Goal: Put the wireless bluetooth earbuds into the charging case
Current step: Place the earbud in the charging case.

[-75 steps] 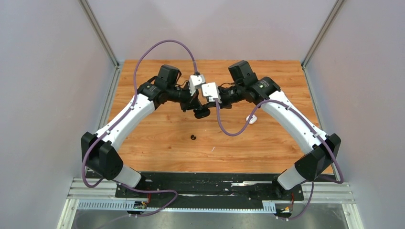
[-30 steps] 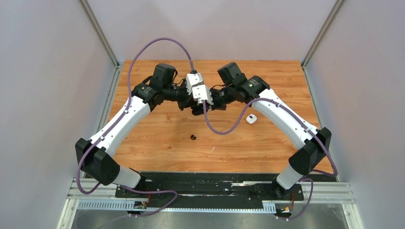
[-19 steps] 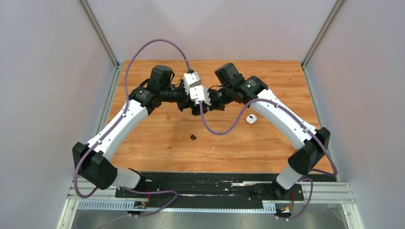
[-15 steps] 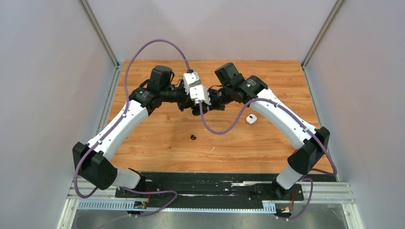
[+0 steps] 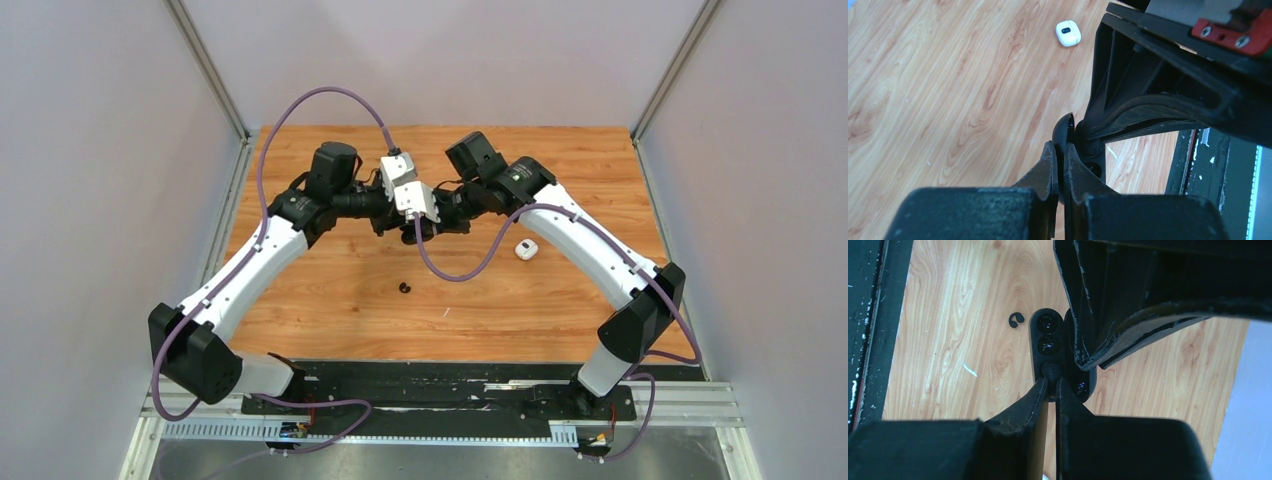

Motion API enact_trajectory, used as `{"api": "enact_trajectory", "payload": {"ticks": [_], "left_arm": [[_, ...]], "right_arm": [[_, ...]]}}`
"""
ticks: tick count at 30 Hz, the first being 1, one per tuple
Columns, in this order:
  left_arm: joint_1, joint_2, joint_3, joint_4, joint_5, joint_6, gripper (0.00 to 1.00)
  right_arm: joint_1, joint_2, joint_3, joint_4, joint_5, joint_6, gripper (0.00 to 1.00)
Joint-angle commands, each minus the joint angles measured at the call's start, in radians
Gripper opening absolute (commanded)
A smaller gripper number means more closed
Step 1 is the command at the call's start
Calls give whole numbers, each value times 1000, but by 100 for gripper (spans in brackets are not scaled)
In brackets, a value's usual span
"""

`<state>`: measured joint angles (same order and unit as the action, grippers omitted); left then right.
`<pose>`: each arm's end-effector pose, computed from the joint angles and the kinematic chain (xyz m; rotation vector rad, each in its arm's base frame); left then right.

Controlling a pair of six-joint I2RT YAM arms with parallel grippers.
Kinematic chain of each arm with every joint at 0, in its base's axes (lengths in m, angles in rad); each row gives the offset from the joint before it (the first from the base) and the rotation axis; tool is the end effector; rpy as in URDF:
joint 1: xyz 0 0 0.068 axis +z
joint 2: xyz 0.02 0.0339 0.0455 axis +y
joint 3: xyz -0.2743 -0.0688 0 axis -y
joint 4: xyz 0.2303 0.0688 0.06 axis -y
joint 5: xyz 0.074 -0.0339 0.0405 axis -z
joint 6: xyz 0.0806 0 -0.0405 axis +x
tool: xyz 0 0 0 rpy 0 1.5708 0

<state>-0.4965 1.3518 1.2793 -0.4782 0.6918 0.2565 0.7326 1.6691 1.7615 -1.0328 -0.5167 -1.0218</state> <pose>0.2484 -0.1931 0.3532 1.1422 1.7608 -0.8739 0.2378 0.2675 0.3511 -1.9796 1.3766 0.5153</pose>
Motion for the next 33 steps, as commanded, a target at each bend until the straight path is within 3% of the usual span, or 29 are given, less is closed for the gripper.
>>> {"api": "enact_trajectory", "payload": {"ticks": [1,3,6,8,20,33], "left_arm": [[-26,-82,19,125,131,13,0],[-26,-85,10,124,129,17,0],[-26,-88,-8,147,126,-14,0],[-26,-87,-18,160,122,-20,0],[-27,-83,-46,145,85,16,0],[-27,-69,-49,157,65,33,0]], "right_arm": [[7,66,32,-52,32,14,6],[7,73,48,-60,33,20,8],[7,76,58,-44,21,46,24],[6,73,58,-34,15,61,29],[-6,-27,33,66,62,124,38],[-59,-189,-105,204,-74,298,44]]}}
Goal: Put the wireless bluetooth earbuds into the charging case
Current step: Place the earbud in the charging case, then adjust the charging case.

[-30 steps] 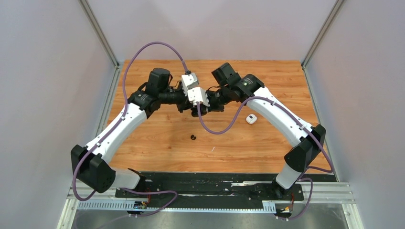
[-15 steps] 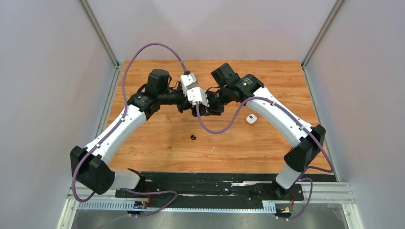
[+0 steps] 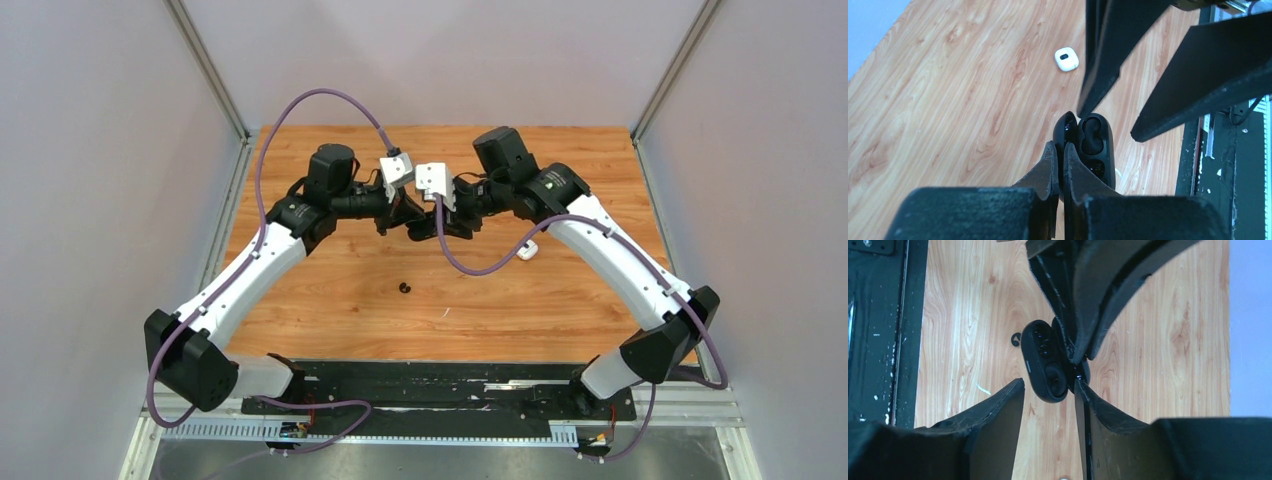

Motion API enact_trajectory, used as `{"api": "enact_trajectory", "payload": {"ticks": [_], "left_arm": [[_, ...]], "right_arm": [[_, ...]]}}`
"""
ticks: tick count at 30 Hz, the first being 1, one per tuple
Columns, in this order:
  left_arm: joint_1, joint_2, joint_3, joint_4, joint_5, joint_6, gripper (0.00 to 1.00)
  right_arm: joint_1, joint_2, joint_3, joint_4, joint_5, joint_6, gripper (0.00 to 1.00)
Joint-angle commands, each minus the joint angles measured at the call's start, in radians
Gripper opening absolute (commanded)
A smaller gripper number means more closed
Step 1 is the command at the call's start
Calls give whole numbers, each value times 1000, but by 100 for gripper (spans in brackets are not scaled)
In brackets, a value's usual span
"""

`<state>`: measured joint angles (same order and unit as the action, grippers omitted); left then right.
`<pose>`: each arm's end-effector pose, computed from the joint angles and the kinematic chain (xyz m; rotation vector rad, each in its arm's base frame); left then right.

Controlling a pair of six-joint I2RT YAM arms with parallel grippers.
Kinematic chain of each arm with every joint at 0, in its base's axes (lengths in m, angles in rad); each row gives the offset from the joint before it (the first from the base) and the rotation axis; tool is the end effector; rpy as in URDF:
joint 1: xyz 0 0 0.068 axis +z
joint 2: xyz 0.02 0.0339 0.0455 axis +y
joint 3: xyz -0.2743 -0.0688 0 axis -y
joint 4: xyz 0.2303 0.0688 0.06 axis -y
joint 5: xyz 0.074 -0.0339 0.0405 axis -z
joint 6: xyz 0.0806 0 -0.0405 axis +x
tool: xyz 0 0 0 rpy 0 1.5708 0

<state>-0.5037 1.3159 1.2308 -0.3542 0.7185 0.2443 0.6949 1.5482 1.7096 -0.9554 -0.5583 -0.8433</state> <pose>0.2435 -0.1948 0.3619 1.1429 1.6419 -0.8845 0.2271 0.2449 0.3824 -1.7699 1.4458 0.5800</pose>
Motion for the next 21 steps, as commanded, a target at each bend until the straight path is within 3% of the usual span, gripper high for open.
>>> {"api": "enact_trajectory", "payload": {"ticks": [1,5,12,21], "left_arm": [[-19,-32,-2,35,37,44,0],[-19,-35,-1,33,36,51,0],[-19,-66,-5,-10,37,199,0],[-19,-75,2,-30,108,310,0]], "right_arm": [[-26,-80,-71,146,-38,142,45],[-65,-125,-122,227,-83,245,45],[-221,-128,-142,294,-358,460,46],[-240,-31,-148,341,-512,544,48]]}}
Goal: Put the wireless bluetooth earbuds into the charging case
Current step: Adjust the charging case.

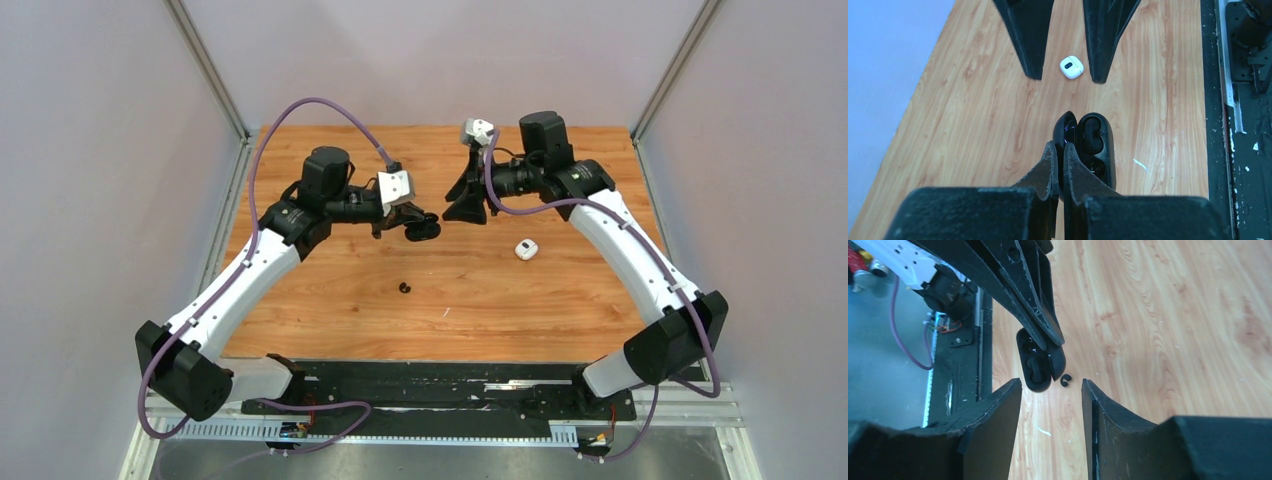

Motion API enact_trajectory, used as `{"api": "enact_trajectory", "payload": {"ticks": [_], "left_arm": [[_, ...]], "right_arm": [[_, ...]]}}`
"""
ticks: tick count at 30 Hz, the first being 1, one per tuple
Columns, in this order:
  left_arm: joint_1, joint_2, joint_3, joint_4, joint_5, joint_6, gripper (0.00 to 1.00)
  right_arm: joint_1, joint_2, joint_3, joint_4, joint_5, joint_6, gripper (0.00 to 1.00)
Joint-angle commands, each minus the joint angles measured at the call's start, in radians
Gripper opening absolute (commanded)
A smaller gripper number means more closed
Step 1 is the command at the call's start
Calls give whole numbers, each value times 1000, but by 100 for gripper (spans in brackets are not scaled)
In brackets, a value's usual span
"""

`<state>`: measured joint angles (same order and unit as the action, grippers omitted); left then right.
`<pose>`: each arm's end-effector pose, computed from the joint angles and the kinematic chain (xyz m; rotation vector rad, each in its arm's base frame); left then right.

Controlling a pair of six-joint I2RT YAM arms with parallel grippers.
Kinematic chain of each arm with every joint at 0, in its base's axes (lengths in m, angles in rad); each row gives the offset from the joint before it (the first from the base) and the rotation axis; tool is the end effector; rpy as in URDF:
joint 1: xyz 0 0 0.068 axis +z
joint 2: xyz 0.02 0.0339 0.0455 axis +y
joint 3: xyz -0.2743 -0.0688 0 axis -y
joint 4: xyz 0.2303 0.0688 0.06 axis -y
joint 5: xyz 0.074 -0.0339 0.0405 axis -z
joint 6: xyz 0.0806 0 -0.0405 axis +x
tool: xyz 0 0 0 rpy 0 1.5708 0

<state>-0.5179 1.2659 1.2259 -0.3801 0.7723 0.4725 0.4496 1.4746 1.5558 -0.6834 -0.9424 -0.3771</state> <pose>0.2245 -0.1927 0.3722 1.3312 1.4203 -0.7928 0.2584 0.1971 0.3963 -1.2909 1.6121 1.0537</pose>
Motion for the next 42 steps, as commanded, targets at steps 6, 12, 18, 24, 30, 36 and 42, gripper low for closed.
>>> {"api": "enact_trajectory", "payload": {"ticks": [6,12,18,24,30,36,42], "left_arm": [[-6,-14,33,-29,74,96,0],[-7,-9,47,-26,83,102,0],[-8,9,67,-27,92,98,0],[-11,23,75,-5,82,94,0],[-13,23,75,15,54,93,0],[-13,18,66,42,34,81,0],[-13,15,58,64,13,79,0]], "right_arm": [[5,109,43,82,-155,97,47],[5,148,50,103,-177,120,40],[5,178,66,104,-200,125,33],[5,199,72,105,-224,137,31],[5,209,70,100,-220,145,27],[5,217,67,97,-217,160,28],[5,223,73,95,-229,161,22]]}}
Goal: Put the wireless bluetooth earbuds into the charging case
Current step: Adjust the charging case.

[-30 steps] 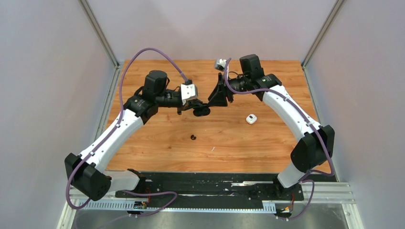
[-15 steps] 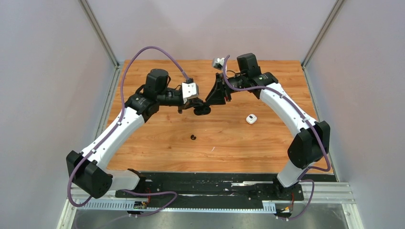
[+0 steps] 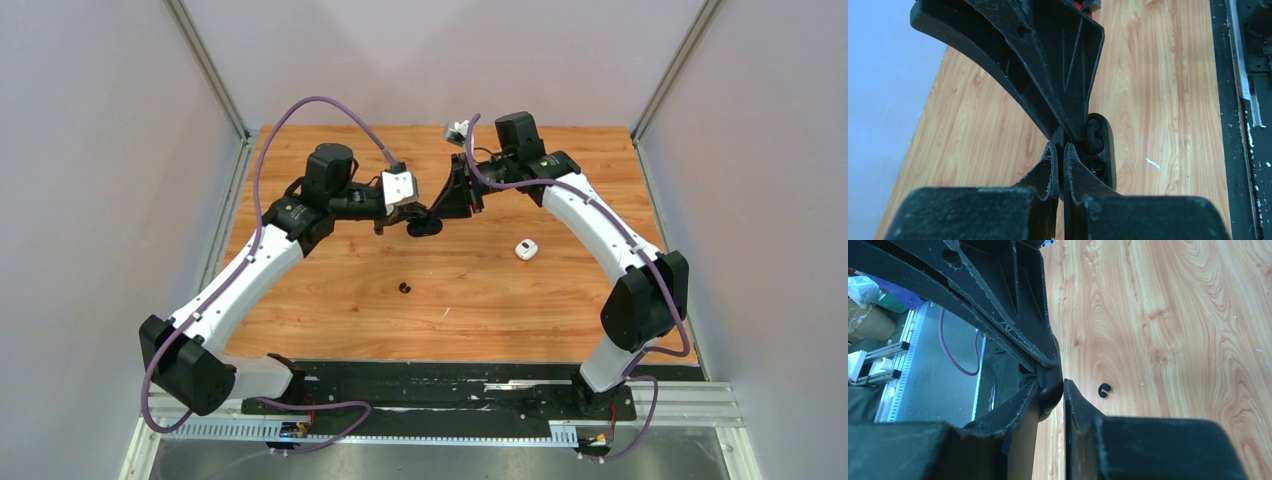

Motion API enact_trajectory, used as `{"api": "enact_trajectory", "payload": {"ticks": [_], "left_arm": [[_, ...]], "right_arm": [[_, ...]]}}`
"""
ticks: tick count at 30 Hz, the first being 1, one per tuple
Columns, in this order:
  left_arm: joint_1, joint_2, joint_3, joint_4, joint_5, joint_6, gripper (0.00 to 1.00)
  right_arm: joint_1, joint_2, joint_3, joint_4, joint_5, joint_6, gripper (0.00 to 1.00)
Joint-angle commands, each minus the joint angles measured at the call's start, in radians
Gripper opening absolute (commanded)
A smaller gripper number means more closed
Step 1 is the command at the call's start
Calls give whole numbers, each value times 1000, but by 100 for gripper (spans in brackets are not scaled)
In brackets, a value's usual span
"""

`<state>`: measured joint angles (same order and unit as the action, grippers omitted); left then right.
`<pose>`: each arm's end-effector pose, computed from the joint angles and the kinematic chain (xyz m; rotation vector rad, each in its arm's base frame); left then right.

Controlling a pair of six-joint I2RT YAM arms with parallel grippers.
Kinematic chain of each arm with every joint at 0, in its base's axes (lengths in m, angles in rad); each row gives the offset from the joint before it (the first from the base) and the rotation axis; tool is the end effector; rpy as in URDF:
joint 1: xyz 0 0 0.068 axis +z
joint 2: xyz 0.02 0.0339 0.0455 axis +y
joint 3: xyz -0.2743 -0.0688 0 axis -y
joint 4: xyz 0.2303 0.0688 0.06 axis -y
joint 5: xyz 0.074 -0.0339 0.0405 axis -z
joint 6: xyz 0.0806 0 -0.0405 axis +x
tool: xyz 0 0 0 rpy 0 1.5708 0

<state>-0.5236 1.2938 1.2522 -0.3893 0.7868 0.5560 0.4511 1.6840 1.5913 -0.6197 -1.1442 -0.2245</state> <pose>0.2283 -0.1977 0.3730 1.3935 1.3540 -0.7597 0.2984 0.2261 0.3543 -1.2418 1.7234 1.4090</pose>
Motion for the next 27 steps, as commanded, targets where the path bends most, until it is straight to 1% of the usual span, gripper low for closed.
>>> {"api": "enact_trajectory", "payload": {"ticks": [1,3,5,6,7,8,9,10,11,12,13,14,15,17,19,21,22,23,24,25,26,27], "left_arm": [[-7,-15,30,79,-6,-7,0],[-7,-14,29,82,-8,-8,0],[-6,-12,29,77,-6,-8,0],[-7,-8,29,76,-11,-13,1],[-6,-6,32,71,-18,-17,10],[-7,-2,33,70,-39,-38,16],[-6,-1,35,74,-55,-54,28],[-6,-2,35,81,-97,-93,32],[-6,-3,38,88,-118,-123,40],[-6,-9,39,89,-161,-147,43],[-5,-14,44,87,-179,-157,50],[-5,-28,46,85,-220,-179,53],[0,-35,51,78,-243,-192,59],[15,-62,54,63,-289,-242,64],[38,-91,51,32,-305,-328,67],[59,-113,39,-27,-285,-352,67],[64,-124,28,-82,-254,-348,67],[75,-129,19,-110,-233,-339,66],[82,-135,-3,-163,-184,-326,66],[91,-135,-16,-194,-121,-271,65],[95,-132,-42,-258,-98,-235,62],[96,-125,-56,-282,-69,-167,61]], "right_arm": [[3,15,36,31,-28,8,19],[3,14,38,31,-28,-1,12],[3,12,38,33,-27,-15,1],[2,10,40,33,-23,-25,0],[1,6,39,35,-17,-37,0],[-2,0,36,36,-6,-51,0],[-1,-7,33,38,13,-67,0],[-3,-17,27,39,33,-88,0],[-4,-28,16,41,54,-105,0],[-6,-47,8,42,80,-126,0],[-8,-68,-10,46,109,-152,0],[-8,-92,-36,59,138,-177,0],[-7,-118,-64,79,170,-199,0],[-8,-184,-161,146,233,-237,0],[-7,-269,-274,255,303,-265,0],[-8,-350,-393,376,376,-280,0],[-7,-386,-451,428,408,-287,0],[-8,-416,-497,470,437,-290,0],[-8,-440,-538,502,465,-287,0],[-8,-459,-566,523,489,-272,0],[-9,-472,-587,528,505,-261,0],[-9,-484,-602,524,521,-251,0]]}}
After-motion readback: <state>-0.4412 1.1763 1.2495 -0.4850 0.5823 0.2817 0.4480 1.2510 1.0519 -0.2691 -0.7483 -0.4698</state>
